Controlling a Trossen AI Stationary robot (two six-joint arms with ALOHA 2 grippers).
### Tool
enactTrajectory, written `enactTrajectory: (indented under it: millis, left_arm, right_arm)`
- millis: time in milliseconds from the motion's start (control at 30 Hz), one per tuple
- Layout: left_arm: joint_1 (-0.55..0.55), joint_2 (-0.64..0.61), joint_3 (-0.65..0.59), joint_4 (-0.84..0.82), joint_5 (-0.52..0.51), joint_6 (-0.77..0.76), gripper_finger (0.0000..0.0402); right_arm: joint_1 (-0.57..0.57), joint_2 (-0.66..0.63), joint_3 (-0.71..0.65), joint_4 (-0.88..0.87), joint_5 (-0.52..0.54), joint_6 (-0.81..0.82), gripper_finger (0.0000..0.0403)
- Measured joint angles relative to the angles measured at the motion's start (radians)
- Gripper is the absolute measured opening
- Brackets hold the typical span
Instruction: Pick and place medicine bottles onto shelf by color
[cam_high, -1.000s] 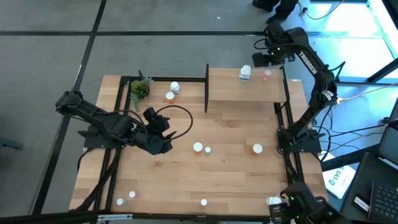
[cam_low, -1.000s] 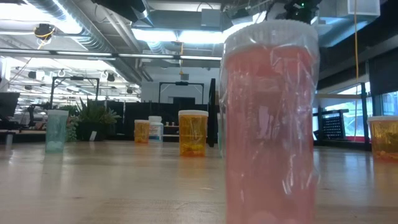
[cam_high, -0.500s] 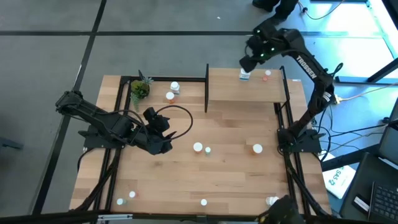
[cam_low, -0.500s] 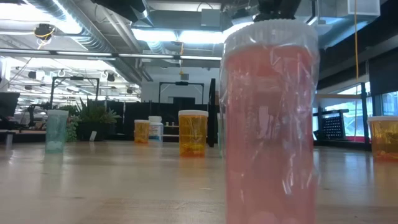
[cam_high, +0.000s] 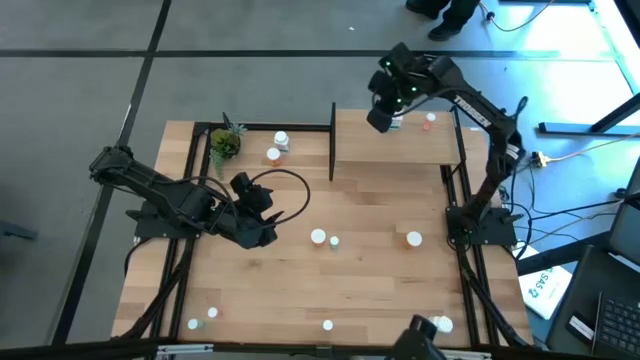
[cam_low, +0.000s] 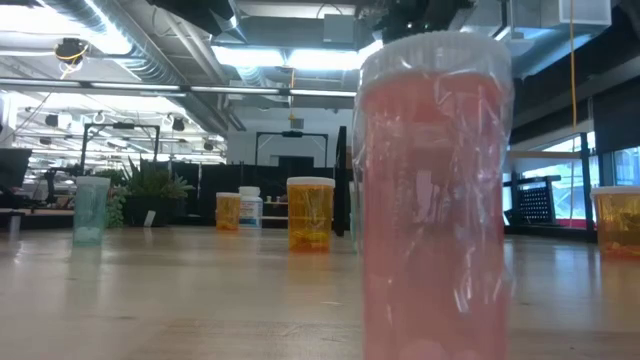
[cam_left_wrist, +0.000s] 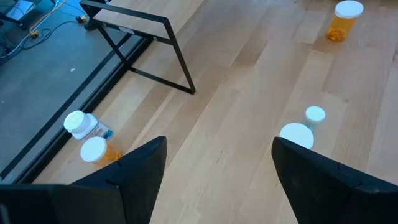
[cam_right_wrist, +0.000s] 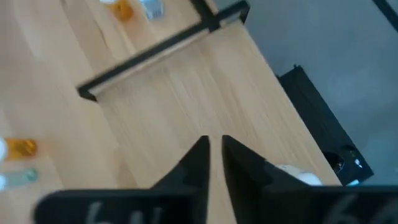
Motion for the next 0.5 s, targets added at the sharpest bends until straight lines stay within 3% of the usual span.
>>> enactTrajectory:
  millis: [100,267,500]
  left_arm:
    - [0.000,0.000,0.000,0.000,0.000,0.000,0.0286]
    - [0.000,0.000,0.000,0.000,0.000,0.000,0.0286]
    - [0.000,0.000,0.000,0.000,0.000,0.000,0.0286]
  right_arm:
    - [0.000,0.027,0.000,-0.002,0.004,-0.055,0.0007]
    - [-0.002,0.053,0.000,-0.009,0.012,-0.092,0.0010]
    - [-0.002,0.102,0.000,-0.028,0.160,-0.089,0.0006]
